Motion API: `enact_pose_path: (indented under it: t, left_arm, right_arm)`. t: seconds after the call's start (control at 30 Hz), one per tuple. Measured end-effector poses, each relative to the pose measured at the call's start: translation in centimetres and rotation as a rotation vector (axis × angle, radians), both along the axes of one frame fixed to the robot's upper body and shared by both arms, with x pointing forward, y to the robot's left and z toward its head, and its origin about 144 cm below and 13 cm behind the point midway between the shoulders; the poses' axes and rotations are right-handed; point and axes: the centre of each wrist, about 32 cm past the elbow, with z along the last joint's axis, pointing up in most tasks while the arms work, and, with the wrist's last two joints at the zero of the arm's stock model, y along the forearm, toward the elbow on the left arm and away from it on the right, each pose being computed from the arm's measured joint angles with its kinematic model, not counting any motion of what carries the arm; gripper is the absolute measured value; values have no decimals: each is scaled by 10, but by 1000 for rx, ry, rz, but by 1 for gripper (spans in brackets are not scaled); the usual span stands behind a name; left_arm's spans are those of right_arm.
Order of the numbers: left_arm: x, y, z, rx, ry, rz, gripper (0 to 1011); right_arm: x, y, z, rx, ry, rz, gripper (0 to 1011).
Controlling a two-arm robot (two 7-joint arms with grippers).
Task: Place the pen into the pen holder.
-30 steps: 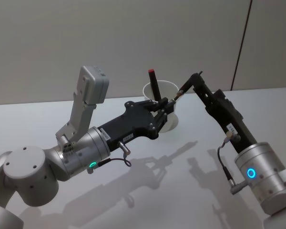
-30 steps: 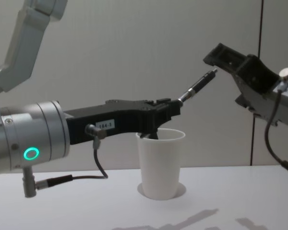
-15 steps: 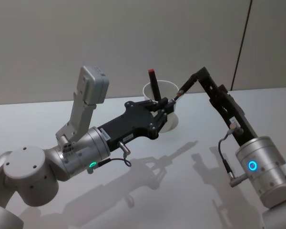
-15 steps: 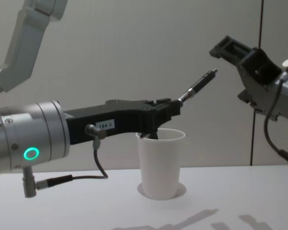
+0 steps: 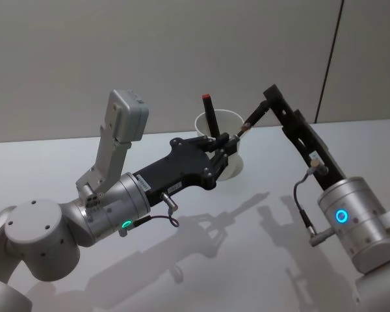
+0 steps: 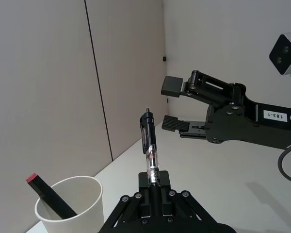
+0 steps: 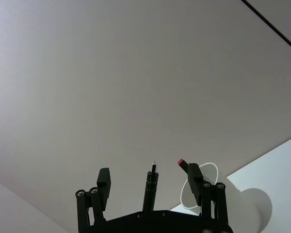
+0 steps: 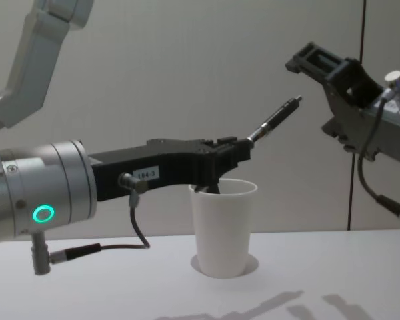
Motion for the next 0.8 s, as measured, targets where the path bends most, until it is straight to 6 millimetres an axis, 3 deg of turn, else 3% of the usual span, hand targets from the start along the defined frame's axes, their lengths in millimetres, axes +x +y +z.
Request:
enact_pose_path:
  t: [0.8]
  left_arm:
    - [0, 0, 0, 0, 0, 0, 129]
  right_arm:
    - [14, 8, 9, 0, 83, 8, 1001]
